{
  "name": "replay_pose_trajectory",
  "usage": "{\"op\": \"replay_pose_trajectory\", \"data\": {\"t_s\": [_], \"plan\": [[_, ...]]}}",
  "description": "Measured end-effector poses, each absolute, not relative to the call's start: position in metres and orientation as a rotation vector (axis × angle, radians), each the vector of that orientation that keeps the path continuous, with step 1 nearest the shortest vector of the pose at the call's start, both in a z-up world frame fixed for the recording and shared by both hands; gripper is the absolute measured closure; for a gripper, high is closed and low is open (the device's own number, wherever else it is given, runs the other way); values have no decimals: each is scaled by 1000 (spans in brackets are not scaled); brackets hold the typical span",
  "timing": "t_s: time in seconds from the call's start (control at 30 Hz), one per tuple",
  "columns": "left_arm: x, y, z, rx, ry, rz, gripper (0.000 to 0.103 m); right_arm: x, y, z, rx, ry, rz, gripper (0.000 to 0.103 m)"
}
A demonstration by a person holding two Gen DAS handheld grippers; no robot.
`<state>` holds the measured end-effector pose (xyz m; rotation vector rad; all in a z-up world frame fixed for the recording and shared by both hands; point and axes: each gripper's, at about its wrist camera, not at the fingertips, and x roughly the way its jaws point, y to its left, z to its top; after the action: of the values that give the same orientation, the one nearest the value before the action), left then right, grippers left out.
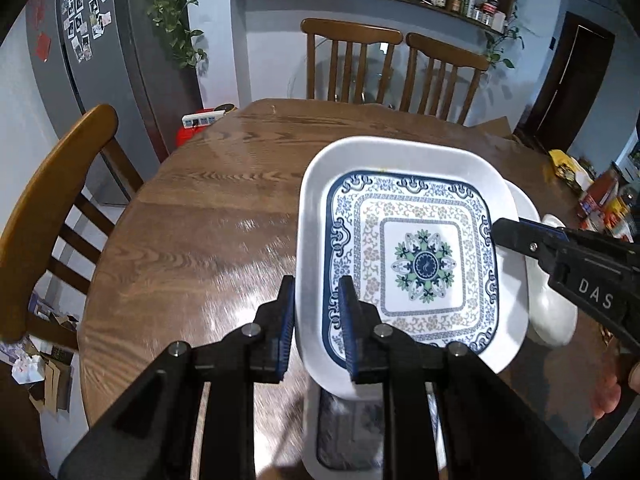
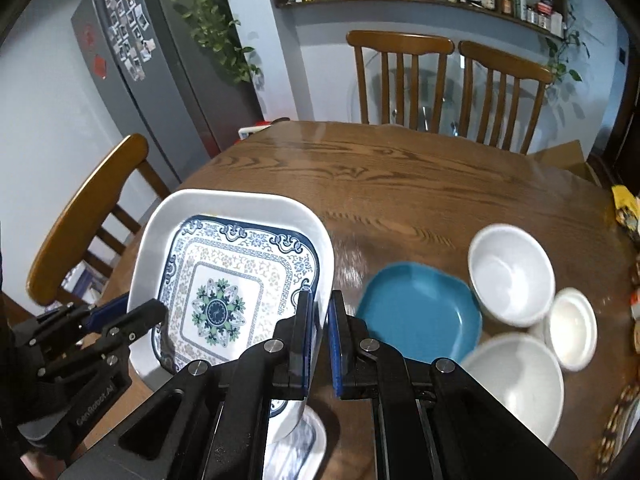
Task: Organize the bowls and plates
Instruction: 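Carry the smaller plate with the left tool and stack it onto the other plate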
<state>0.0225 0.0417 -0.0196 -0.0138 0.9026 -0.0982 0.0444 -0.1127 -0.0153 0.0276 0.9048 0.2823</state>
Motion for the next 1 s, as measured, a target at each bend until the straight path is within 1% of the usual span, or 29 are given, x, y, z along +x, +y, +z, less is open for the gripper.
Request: {"op": "replay_pose_trajectory", "data": {"t_s": [0.23, 0.4, 1.0], "plan": [[-9, 28, -32, -6, 930, -118, 85, 1, -130, -20, 33, 911, 283, 93], [-26, 25, -48, -10, 972, -110, 85, -14, -138, -37, 50, 955, 293, 93], [-43, 46, -99, -25, 1081, -25, 85, -17, -108, -90, 4, 1071, 364, 93]]}}
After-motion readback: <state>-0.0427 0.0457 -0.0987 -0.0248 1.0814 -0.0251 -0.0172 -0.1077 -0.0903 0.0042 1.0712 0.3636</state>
